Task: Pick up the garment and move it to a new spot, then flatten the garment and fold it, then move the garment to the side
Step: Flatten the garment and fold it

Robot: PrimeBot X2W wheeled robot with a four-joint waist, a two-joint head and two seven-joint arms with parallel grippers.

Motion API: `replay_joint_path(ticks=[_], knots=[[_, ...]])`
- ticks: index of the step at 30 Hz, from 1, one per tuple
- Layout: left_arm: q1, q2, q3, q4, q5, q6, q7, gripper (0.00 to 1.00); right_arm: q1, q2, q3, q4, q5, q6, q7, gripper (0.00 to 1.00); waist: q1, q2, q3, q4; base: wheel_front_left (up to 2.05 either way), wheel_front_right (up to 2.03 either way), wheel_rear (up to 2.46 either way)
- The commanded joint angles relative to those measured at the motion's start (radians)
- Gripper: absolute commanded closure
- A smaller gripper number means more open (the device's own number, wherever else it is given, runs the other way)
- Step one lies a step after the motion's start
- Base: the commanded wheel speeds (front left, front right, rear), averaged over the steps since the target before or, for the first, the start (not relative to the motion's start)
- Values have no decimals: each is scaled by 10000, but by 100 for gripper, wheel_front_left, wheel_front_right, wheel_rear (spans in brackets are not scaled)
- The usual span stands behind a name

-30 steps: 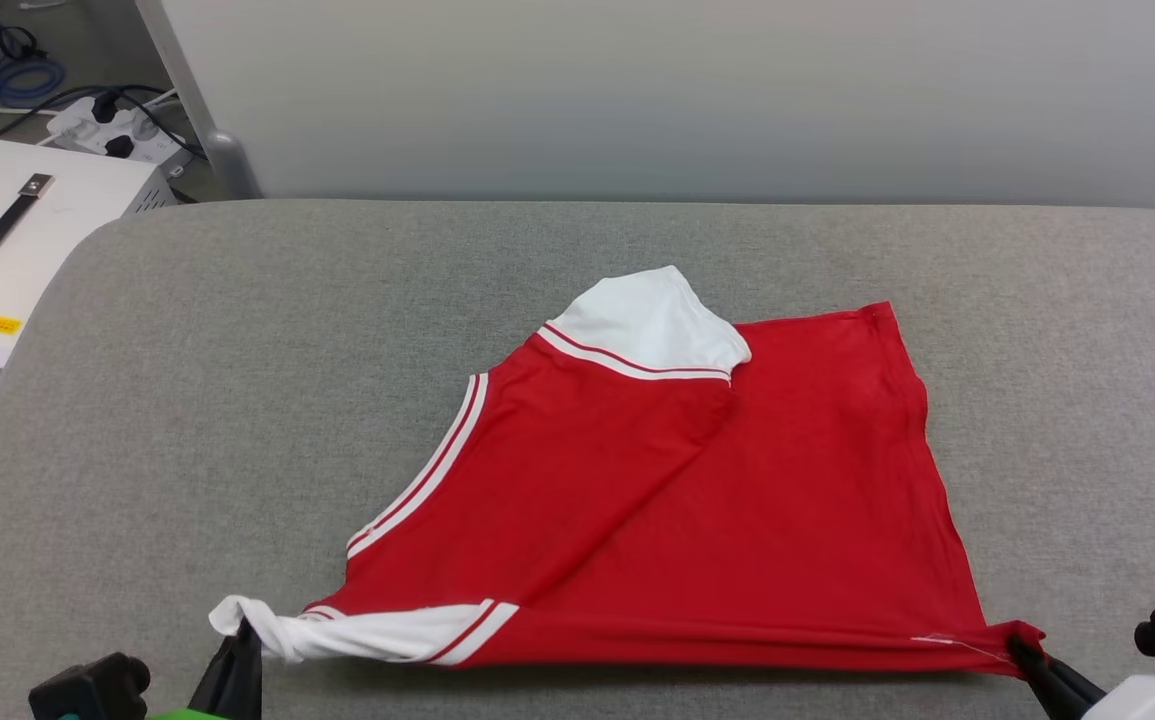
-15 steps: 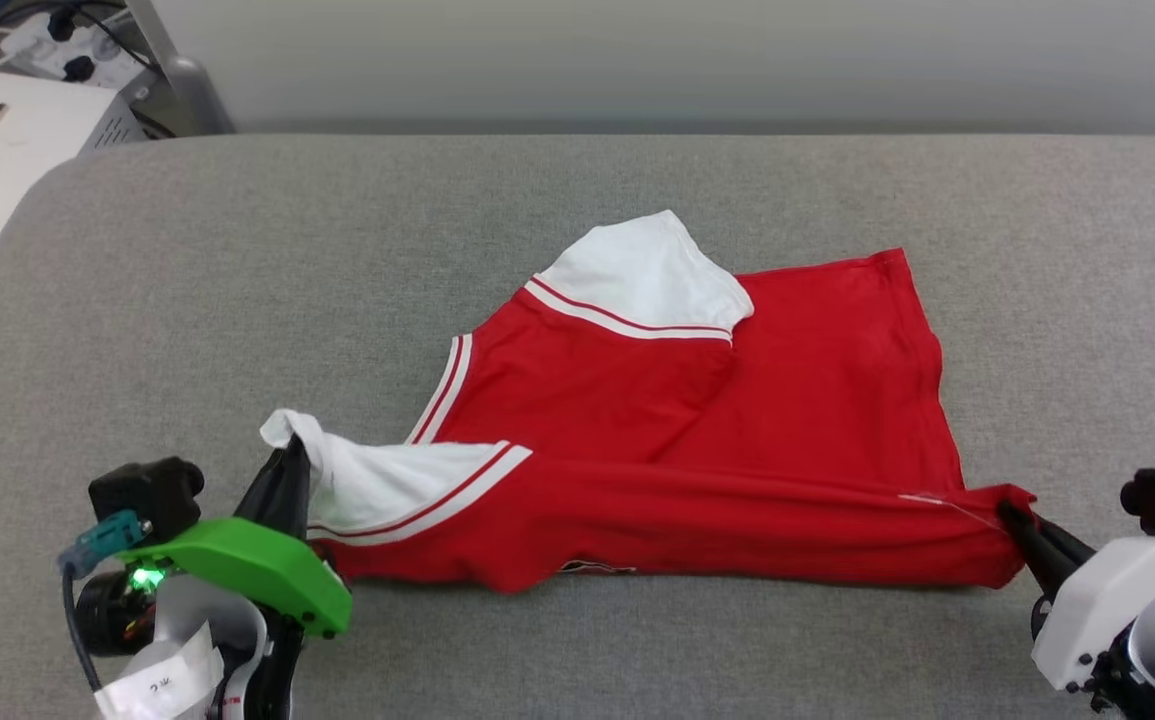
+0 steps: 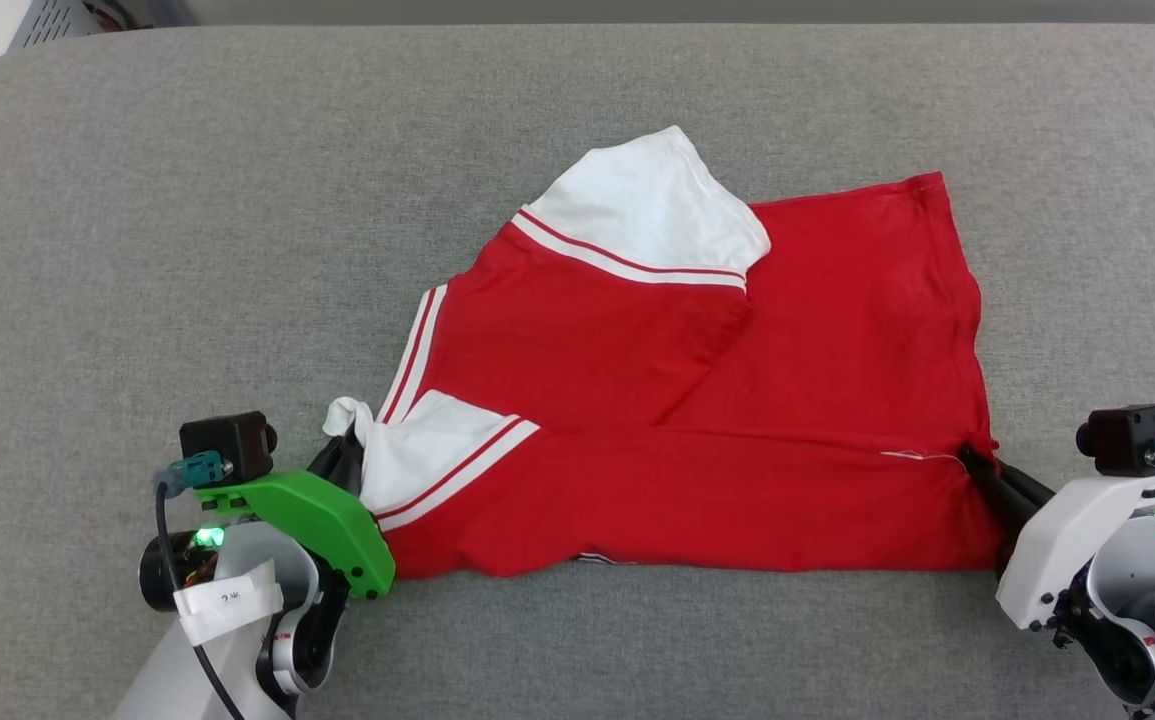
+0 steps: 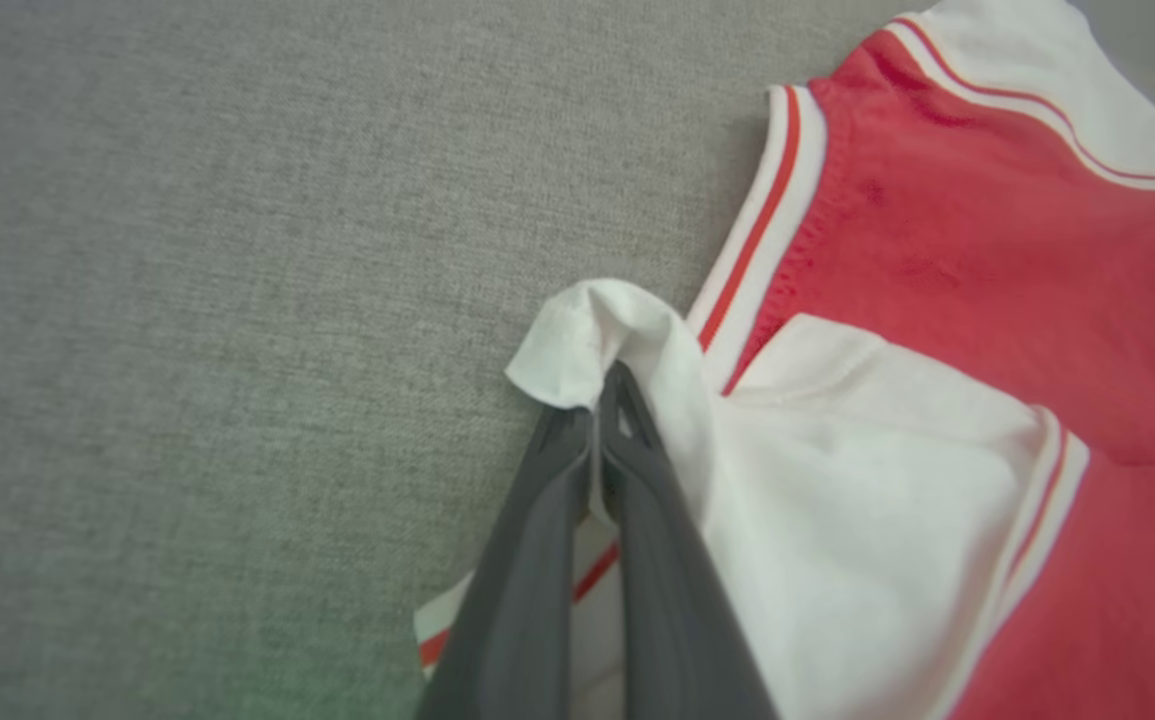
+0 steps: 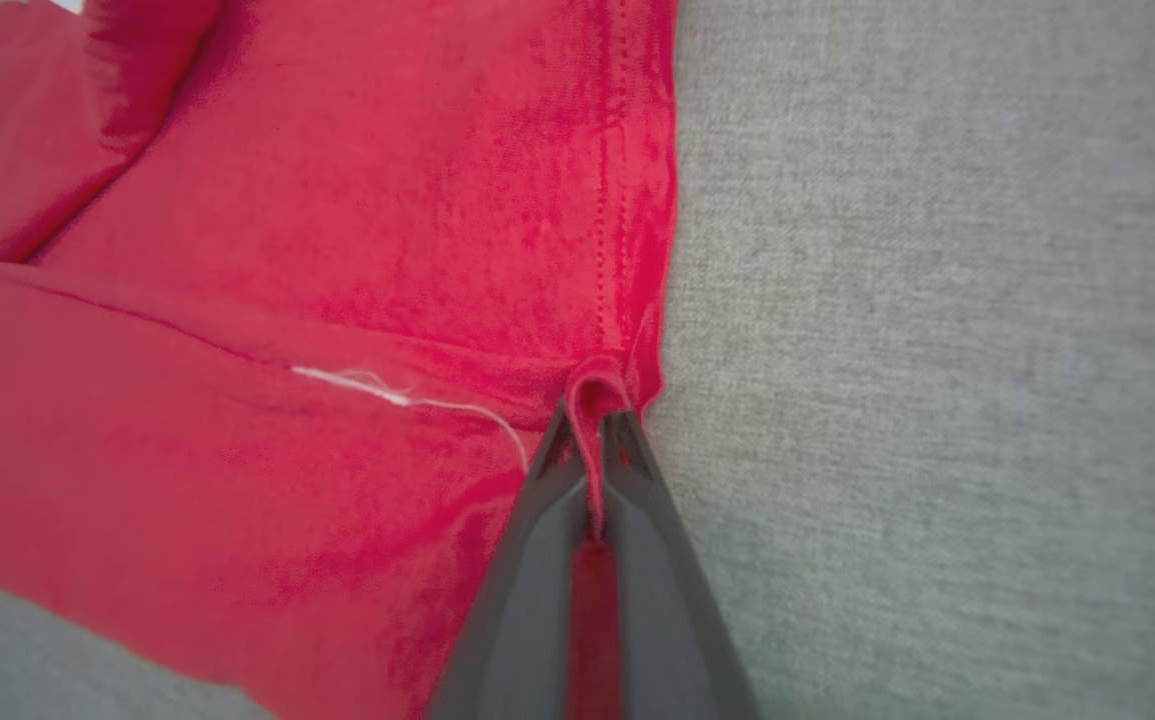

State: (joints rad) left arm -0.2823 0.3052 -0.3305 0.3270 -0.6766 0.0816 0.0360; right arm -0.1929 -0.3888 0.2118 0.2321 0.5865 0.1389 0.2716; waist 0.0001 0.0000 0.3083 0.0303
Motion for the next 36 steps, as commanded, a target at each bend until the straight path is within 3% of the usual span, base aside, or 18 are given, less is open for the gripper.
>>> replay_joint_path(ticks=[1, 2, 3, 9, 13, 19, 22, 29, 32, 36], knots=[[-268, -80, -43, 170, -100, -111, 16, 76, -104, 35, 208, 281, 66, -82, -77, 33, -1, 0, 32, 30, 0, 0, 0], [-329, -112, -72, 309, -115, -161, 11, 50, -144, 23, 296, 338, 146, -82, -246, 0, -1, 0, 27, 42, 0, 0, 0], [-367, -147, -62, 397, -139, -189, -47, 0, -174, 13, 334, 366, 204, -82, -438, 0, -1, 0, 11, 49, 0, 0, 0], [-386, -131, 118, 701, -45, -56, -682, 0, -128, 83, 230, 273, 330, -82, -2265, 0, -1, 0, -385, 45, 0, 0, 0], [-154, 71, 387, 504, 40, 209, -1166, 0, 149, 217, -227, 114, -180, -82, -3680, 0, -1, 0, -820, 21, 0, 0, 0], [425, 638, 714, -43, -37, 660, -798, 0, 763, 686, -990, -300, -922, -82, -4394, 0, -1, 0, -1403, -55, 0, 0, 0], [734, 1016, 808, -526, -271, 697, -113, 0, 1112, 950, -1323, -580, -1250, -82, -4383, 0, -1, 0, -1638, -118, 0, 0, 0], [1379, 1993, 579, -1893, -1309, 446, 2843, 0, 1793, 1520, -1853, -1394, -1787, -82, -3973, 0, -1, 0, -1917, -286, 0, 0, 0], [1612, 2250, 493, -2369, -1821, 591, 4091, 0, 1933, 1709, -1948, -1679, -1891, -82, -3794, 0, -1, 0, -1916, -417, 0, 0, 0], [1809, 2412, 294, -2704, -2041, 846, 5000, 0, 1981, 1846, -1968, -1928, -1905, -82, -3628, 0, -1, 0, -1777, -592, 0, 0, 0]])
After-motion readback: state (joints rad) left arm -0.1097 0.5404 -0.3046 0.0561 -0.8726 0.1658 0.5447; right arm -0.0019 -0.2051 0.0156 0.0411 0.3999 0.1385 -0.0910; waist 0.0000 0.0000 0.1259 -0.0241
